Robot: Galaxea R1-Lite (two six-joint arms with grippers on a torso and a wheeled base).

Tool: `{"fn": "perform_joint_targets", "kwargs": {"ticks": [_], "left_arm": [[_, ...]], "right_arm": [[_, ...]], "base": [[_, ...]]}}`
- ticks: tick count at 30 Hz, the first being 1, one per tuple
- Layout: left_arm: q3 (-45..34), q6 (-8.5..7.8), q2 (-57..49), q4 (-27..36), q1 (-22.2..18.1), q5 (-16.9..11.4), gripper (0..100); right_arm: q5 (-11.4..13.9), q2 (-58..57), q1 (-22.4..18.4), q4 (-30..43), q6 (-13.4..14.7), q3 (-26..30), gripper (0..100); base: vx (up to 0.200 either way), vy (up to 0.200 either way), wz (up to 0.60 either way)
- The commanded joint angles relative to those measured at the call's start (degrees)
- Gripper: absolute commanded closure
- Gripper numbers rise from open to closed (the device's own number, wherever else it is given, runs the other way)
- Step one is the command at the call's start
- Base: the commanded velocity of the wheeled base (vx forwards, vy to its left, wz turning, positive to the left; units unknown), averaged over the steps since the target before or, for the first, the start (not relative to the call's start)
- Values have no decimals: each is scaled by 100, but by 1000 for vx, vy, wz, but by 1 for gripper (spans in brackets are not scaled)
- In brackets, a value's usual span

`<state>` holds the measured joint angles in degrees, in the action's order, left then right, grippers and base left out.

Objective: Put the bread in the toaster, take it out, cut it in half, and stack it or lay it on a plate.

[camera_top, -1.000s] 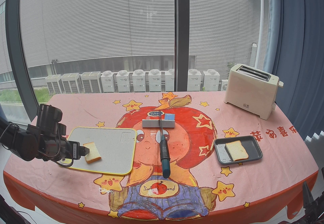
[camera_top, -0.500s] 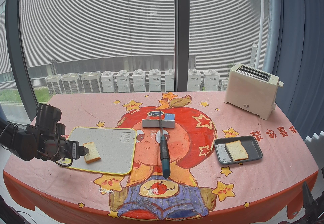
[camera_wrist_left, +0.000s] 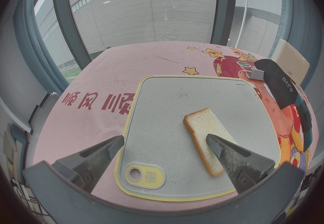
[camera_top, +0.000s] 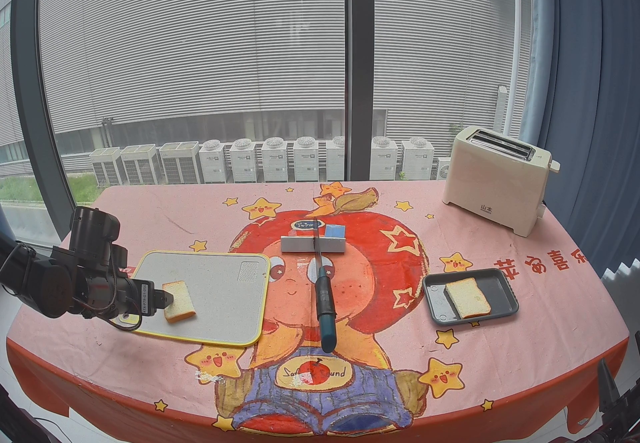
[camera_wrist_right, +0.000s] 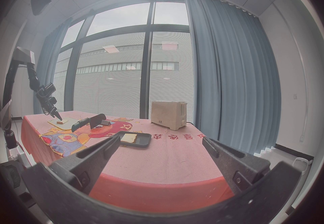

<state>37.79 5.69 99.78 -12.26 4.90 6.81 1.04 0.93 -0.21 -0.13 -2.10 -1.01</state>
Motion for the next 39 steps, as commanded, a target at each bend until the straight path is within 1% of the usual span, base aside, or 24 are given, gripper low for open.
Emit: {"fn": "perform_joint_targets", "kwargs": {"ticks": [1,18,19,39], "left_arm": [[9,2,15,-4,-7,4,0],[9,2,24,5,-7,4,0],[9,2,24,5,-7,4,100],[0,-7,77,-13,-7,4,100]], "right_arm": [[2,-93,3,-4,-1,101,0],[2,-93,3,-4,-1,101,0],[2,-93,3,-4,-1,101,0],[2,-93,3,-4,-1,101,0]], "base": [[0,0,0],[0,0,0],[0,0,0],[0,0,0]]}}
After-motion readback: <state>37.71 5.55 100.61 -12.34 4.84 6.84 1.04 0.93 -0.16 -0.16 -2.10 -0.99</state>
